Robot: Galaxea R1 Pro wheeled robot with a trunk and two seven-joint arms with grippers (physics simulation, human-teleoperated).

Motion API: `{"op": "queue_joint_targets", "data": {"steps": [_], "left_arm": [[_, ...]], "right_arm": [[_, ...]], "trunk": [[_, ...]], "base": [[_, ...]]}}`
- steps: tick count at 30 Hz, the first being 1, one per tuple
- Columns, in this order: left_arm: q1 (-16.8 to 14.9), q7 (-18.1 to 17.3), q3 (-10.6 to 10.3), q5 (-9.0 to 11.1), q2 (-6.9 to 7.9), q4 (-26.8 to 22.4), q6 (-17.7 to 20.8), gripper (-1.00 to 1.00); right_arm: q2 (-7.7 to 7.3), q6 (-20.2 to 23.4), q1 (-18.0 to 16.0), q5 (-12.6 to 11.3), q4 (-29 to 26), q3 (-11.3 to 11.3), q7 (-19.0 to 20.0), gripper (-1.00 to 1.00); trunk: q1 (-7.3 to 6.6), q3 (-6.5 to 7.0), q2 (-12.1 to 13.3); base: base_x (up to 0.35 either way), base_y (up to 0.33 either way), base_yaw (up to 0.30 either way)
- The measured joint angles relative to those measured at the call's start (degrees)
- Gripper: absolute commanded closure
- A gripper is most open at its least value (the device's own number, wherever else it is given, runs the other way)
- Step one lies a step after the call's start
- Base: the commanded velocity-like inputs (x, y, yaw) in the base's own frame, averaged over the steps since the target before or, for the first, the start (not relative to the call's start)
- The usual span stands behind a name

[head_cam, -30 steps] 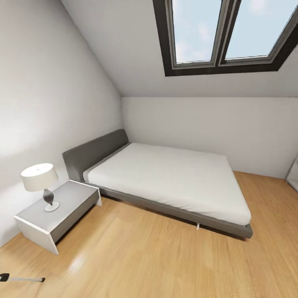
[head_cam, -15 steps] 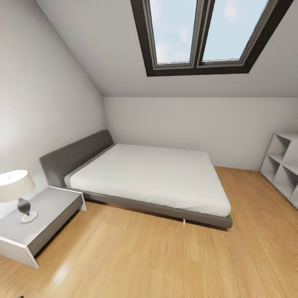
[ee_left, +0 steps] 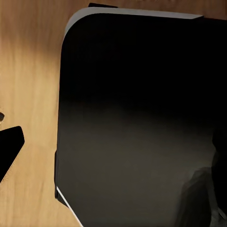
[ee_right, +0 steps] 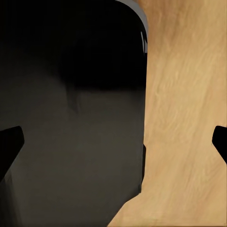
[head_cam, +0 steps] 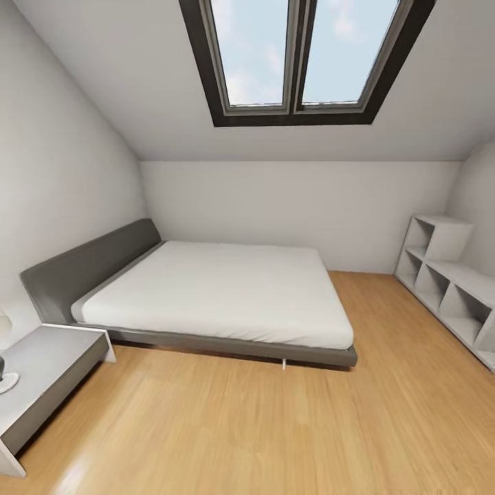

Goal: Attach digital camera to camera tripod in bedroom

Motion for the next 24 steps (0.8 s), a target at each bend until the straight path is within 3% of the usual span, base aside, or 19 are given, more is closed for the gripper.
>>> {"op": "queue_joint_targets", "data": {"steps": [24], "left_arm": [[0.0,0.2,0.0,0.1,-0.06,0.0,0.0,-1.0]], "right_arm": [[-0.02,0.0,0.0,0.0,0.0,0.0,0.0,-1.0]], "trunk": [[0.0,0.0,0.0]], "base": [[0.0,0.003,-0.255]]}}
